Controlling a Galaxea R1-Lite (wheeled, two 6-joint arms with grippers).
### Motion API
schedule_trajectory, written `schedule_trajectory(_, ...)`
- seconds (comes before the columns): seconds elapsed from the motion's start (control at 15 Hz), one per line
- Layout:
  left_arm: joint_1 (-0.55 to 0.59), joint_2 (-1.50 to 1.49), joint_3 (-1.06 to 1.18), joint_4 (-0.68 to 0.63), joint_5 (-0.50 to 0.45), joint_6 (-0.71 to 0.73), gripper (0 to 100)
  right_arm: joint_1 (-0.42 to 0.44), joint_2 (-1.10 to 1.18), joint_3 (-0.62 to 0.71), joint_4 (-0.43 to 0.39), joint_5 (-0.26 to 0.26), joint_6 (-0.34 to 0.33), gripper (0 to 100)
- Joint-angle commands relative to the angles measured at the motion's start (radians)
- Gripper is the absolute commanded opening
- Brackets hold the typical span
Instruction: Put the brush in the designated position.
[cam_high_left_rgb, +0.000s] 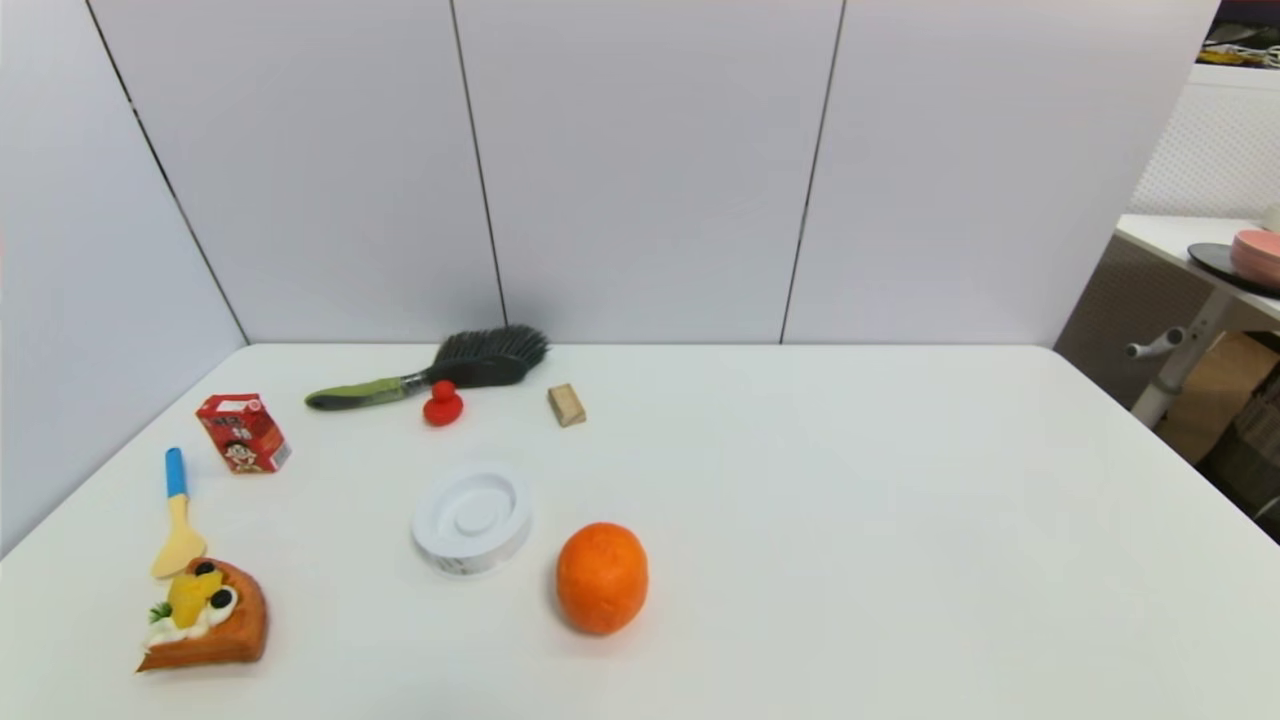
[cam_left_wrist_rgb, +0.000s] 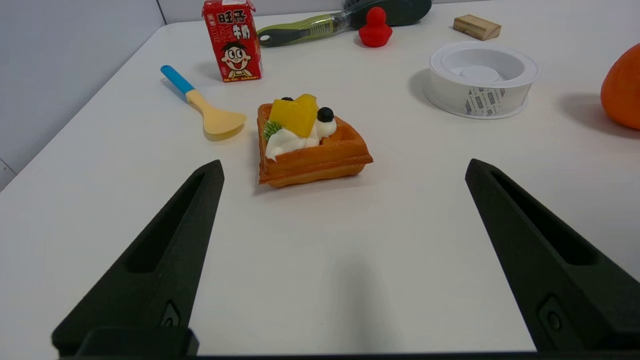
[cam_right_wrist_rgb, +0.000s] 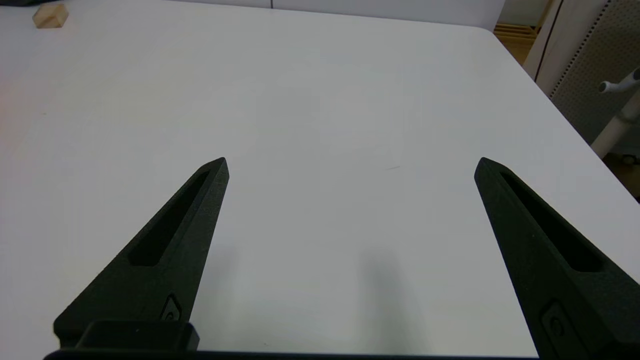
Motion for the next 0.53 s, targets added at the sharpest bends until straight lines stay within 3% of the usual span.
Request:
schedule_trajectory(0.07,0.000,0.002,0.000,0.000,0.000,0.001,100,0.000,0.001,0.002,-0.003,0.002,-0.028,100)
schedule_trajectory(0.53,0.000,0.002,0.000,0.000,0.000,0.001,100,0.000,0.001,0.002,0.000,0.002,-0.018,100)
